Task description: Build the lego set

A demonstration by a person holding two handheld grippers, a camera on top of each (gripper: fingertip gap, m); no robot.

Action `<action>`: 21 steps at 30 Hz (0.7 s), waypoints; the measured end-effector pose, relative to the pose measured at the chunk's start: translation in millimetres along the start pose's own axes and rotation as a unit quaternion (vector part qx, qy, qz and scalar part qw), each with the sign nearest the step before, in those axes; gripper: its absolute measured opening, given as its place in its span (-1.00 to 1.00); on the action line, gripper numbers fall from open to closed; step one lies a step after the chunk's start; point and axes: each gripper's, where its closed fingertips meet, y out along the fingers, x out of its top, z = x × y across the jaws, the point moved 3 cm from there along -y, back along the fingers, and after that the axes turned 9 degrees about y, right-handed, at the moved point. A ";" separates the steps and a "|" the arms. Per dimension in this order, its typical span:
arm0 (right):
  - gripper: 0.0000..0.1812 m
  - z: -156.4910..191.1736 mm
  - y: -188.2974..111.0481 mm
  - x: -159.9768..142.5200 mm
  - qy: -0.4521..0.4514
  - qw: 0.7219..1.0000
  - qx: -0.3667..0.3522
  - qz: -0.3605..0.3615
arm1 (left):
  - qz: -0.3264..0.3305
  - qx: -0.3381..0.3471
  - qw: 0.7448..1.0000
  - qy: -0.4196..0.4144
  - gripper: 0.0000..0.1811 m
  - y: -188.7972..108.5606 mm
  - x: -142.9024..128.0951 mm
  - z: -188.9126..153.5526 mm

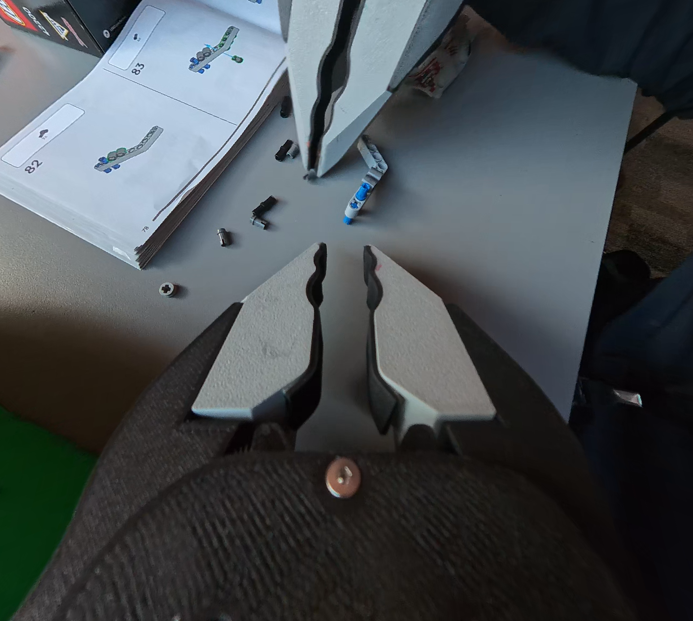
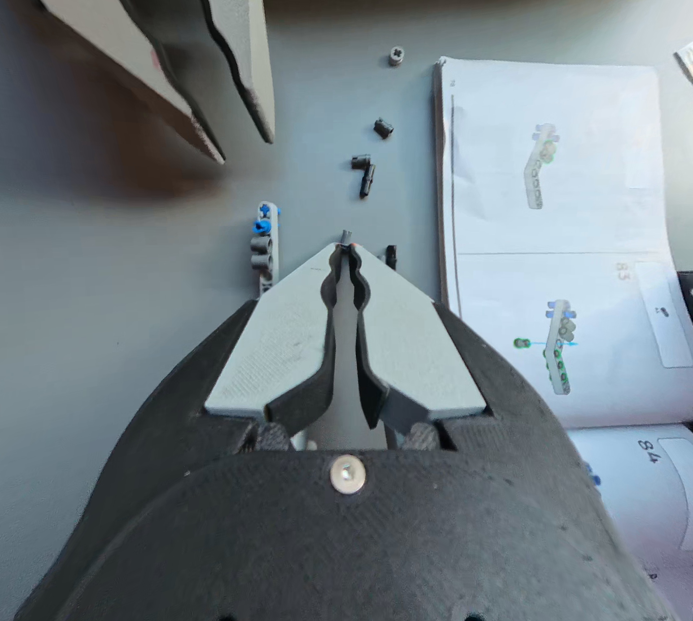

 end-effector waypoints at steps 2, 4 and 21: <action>-1.00 -1.6 3.9 5.4 0.000 1.000 -0.005 -0.007 | 0.001 0.001 1.000 0.001 -0.81 0.2 -0.2 0.0; -1.00 -3.3 2.6 9.3 -0.003 1.000 -0.015 -0.018 | 0.001 0.002 1.000 0.002 -0.81 0.1 0.0 0.1; -0.98 -11.2 -19.3 0.8 0.012 0.999 -0.026 -0.025 | -0.004 0.000 1.000 -0.006 -0.81 -1.4 -0.2 0.8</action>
